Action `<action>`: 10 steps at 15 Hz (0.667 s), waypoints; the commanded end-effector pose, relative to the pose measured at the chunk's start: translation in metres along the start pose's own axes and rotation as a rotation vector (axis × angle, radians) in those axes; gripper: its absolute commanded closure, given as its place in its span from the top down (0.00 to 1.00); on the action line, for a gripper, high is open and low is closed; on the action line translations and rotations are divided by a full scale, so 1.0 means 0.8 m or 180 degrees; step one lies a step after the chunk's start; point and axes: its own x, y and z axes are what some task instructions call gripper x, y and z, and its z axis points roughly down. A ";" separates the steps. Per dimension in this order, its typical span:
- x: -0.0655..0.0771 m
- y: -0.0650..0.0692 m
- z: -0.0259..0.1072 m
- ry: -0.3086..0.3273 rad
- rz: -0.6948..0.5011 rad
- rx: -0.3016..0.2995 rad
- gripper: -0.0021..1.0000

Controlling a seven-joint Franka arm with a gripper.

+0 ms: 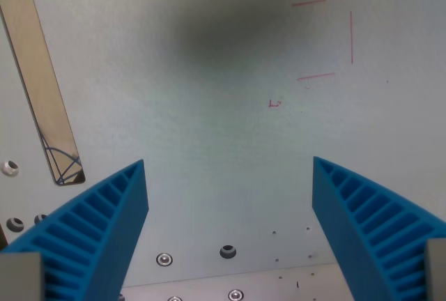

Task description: Move in base positive y

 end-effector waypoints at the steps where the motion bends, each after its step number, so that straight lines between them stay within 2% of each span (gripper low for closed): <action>1: -0.001 -0.006 -0.003 0.0013 0.0002 0.0002 1.00; 10: -0.011 -0.062 -0.003 0.0013 0.0002 0.0002 1.00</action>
